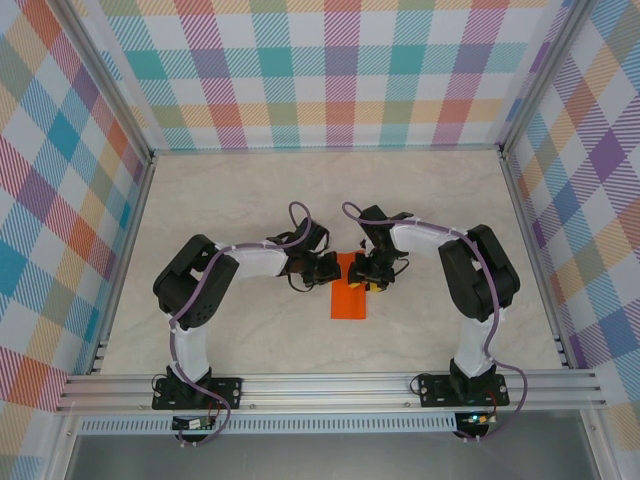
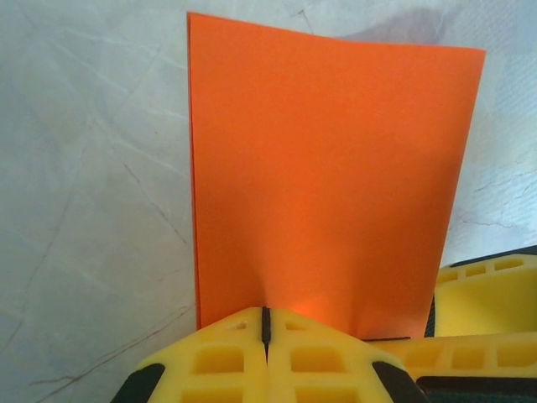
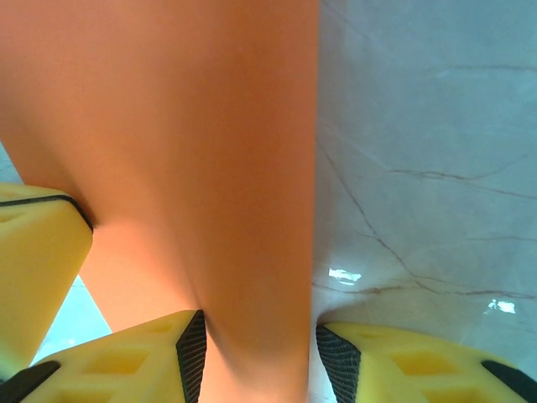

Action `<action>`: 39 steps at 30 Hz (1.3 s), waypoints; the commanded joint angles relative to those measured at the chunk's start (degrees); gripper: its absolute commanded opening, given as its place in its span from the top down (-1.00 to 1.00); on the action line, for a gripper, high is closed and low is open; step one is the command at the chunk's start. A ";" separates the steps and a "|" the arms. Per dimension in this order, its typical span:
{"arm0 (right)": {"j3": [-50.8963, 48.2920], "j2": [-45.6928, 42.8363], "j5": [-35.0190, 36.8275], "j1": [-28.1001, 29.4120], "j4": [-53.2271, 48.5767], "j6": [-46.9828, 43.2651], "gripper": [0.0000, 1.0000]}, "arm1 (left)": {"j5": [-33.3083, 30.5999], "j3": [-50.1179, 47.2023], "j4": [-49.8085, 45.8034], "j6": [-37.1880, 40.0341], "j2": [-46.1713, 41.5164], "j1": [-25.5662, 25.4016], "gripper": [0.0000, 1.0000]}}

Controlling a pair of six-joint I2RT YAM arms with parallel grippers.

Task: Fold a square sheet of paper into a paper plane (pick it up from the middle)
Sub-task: Hold the square sheet of paper at the center of the table, then fold the square sheet of paper in half at the center of the table.

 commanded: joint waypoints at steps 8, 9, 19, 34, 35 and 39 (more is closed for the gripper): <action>-4.25 -9.45 6.85 0.61 1.59 2.31 -0.12 | -4.50 -3.75 -7.99 2.47 5.75 -0.30 1.00; -4.20 -11.93 7.19 0.26 1.16 3.13 -0.18 | -4.47 -4.07 -7.91 2.56 5.86 -0.31 1.00; -4.03 -16.92 -2.66 0.02 9.68 4.26 0.47 | -5.08 -5.18 -7.38 1.65 7.09 -0.31 1.00; -4.35 -5.53 -6.91 0.03 16.01 3.39 0.78 | -5.96 -3.12 -10.61 1.40 8.69 -0.57 1.00; -4.60 -5.08 -6.96 0.01 16.19 3.18 0.79 | -6.03 -3.02 -10.54 1.13 8.92 -0.57 1.00; -7.09 -4.80 -7.91 -0.29 17.06 2.32 0.79 | -7.44 -2.52 -14.47 -0.31 9.66 -0.77 1.00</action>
